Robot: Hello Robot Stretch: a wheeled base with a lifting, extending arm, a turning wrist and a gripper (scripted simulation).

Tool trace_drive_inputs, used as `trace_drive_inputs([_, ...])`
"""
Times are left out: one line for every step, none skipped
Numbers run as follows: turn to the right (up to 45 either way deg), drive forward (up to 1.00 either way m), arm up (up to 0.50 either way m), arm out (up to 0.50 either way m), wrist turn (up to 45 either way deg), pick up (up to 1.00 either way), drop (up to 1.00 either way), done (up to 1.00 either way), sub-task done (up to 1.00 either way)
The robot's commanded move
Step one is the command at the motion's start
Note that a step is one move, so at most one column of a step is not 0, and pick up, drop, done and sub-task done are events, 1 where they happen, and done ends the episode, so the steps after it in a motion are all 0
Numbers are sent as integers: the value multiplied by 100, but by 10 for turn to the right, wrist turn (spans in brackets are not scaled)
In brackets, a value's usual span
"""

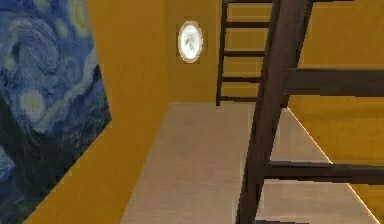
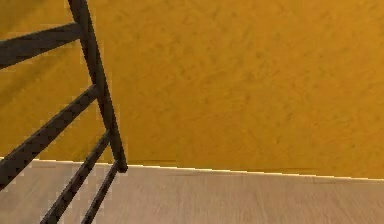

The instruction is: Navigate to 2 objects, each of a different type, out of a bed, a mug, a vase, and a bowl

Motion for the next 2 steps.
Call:
trace_drive_inputs([240, 0, 0, 0, 0, 0, 0, 0, 0])
trace_drive_inputs([0, 0, 0, 0, 0, 0, 0, 0, 100])
